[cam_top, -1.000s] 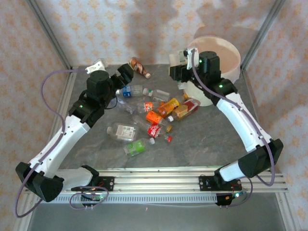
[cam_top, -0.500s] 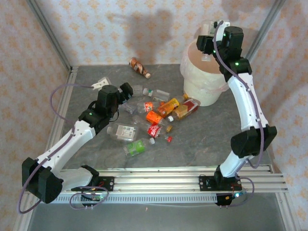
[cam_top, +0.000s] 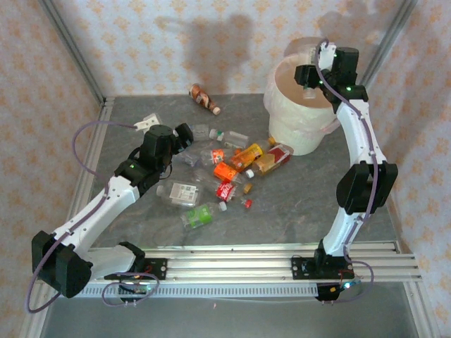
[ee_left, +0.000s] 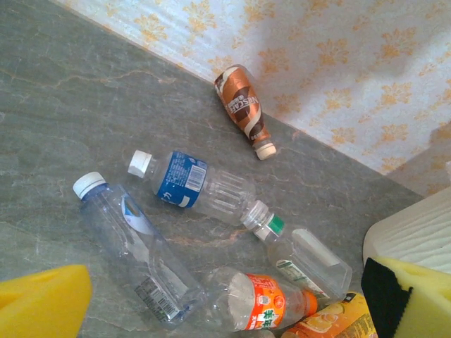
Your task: Put the plastic bottles in the bin
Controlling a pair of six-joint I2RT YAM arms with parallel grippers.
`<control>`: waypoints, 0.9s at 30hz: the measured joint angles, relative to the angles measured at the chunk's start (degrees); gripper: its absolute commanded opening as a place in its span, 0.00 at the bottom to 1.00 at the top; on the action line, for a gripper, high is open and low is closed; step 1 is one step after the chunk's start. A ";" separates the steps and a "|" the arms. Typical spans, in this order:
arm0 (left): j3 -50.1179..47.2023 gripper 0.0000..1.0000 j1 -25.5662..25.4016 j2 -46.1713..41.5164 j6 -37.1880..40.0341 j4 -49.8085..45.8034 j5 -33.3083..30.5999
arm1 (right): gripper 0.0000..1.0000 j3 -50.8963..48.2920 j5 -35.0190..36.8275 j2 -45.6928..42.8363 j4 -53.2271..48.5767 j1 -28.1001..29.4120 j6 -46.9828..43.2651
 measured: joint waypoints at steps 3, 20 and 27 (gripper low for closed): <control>0.00 1.00 0.00 0.11 0.22 -0.33 0.37 | 0.67 -2.05 -1.29 0.00 0.11 0.04 -0.07; 1.14 1.00 0.00 3.52 -0.07 -2.47 1.20 | 0.70 -3.98 2.27 0.66 -1.84 0.04 3.13; 1.11 1.00 0.00 3.52 -2.12 -3.34 0.55 | 0.71 -3.45 2.23 0.39 -2.82 0.04 4.28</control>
